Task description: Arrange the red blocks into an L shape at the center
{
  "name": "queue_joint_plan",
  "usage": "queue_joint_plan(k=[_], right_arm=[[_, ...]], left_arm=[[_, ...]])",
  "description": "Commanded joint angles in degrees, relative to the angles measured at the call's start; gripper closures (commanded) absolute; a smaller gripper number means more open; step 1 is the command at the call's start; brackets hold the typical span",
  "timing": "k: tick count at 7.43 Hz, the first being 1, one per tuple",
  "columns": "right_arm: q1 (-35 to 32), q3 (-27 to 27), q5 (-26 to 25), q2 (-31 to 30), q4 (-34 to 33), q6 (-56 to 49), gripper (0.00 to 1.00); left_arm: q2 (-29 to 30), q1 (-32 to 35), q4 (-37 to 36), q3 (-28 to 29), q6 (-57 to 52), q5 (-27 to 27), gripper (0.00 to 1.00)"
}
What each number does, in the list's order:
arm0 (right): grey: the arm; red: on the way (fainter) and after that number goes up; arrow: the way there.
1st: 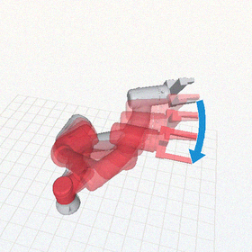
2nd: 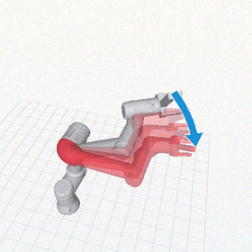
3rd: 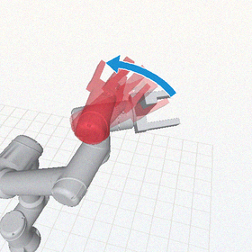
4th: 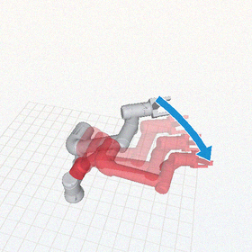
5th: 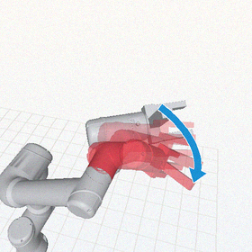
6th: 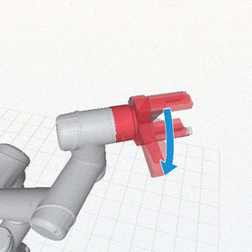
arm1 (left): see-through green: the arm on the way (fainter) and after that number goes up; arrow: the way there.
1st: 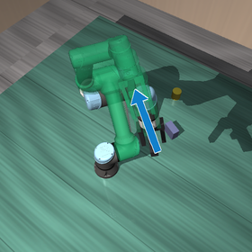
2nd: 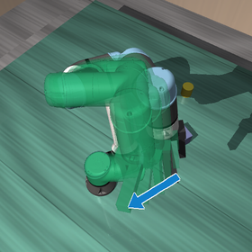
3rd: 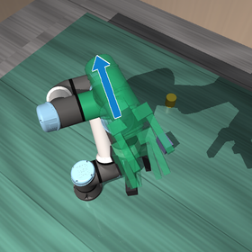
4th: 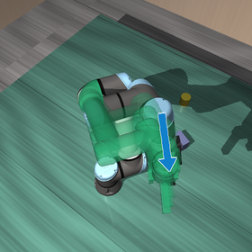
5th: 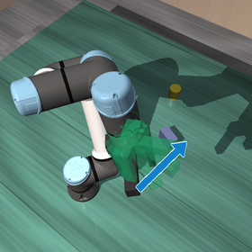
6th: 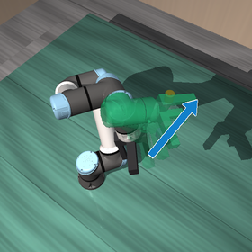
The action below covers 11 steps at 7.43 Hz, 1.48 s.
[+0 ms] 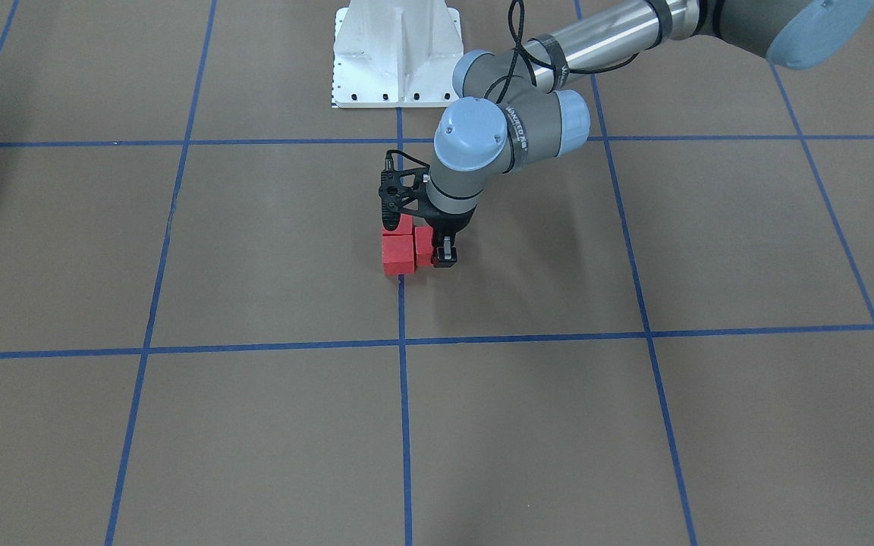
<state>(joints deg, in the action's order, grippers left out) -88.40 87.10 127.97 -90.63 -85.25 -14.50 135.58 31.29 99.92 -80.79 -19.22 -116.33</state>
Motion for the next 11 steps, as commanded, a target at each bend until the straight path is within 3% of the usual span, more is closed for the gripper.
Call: queue_joint_plan(k=[1, 4, 7, 9, 11], right_arm=[[-0.01, 0.00, 0.00, 0.10, 0.00, 0.00, 0.00], [0.07, 0.00, 0.00, 0.28, 0.00, 0.00, 0.00], [-0.01, -0.18, 0.00, 0.28, 0.09, 0.00, 0.00], [0.07, -0.44, 0.00, 0.28, 0.09, -0.09, 0.00], [-0.01, -0.62, -0.09, 0.19, 0.09, -0.17, 0.00]], left_arm=[[0.03, -0.09, 0.27, -0.33, 2.34, -0.12, 0.01], [-0.14, 0.52, -0.34, -3.47, 2.43, -0.03, 0.00], [-0.67, 5.34, -0.52, -5.87, 6.45, -0.12, 0.00], [-4.25, 12.44, -1.39, -5.95, 9.54, -0.73, 0.00], [-12.15, 20.96, -1.31, -5.96, 15.42, -7.47, 0.00]])
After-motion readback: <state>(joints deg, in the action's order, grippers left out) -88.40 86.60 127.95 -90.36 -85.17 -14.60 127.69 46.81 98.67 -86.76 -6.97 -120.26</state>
